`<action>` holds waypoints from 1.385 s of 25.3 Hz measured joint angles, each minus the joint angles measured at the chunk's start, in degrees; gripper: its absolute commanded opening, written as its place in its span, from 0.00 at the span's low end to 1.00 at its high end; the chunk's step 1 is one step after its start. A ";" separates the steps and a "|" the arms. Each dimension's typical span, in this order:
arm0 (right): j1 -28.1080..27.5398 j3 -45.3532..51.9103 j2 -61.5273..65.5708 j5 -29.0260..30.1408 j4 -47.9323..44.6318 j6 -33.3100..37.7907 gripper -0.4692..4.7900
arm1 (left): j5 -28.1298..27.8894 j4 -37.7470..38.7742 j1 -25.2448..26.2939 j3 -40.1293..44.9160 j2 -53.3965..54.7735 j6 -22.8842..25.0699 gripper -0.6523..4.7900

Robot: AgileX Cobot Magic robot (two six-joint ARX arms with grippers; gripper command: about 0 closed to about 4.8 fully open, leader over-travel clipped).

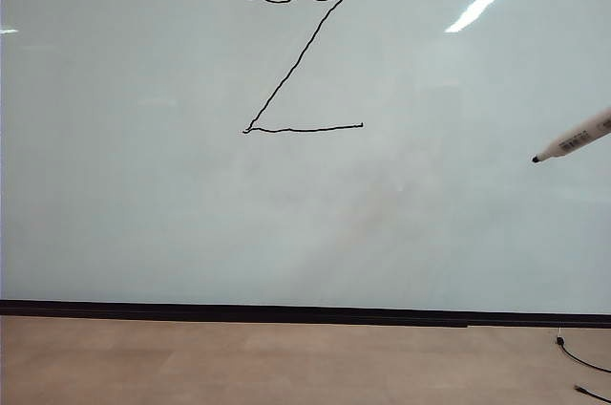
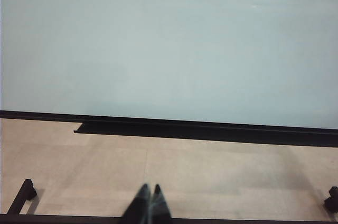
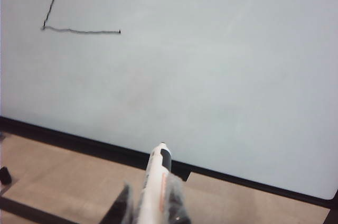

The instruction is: Pick up the pen on the shelf to the right of the whiteboard and write the letter Z.

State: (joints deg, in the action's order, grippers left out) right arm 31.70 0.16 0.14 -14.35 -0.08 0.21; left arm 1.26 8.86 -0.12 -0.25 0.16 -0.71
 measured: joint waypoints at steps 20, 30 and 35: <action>-32.28 0.00 -0.02 10.75 1.68 -0.31 0.07 | 0.02 0.00 0.02 0.00 0.00 0.02 0.11; -31.95 -0.02 -0.02 11.39 1.73 0.00 0.07 | 0.02 0.00 0.00 0.00 0.00 0.00 0.11; -31.95 -0.02 -0.02 11.39 1.73 0.00 0.07 | 0.02 0.00 0.00 0.00 0.00 0.00 0.11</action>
State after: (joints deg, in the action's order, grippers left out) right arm -0.25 0.14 0.12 -2.96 1.65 0.21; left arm 1.28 8.86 -0.12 -0.25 0.16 -0.71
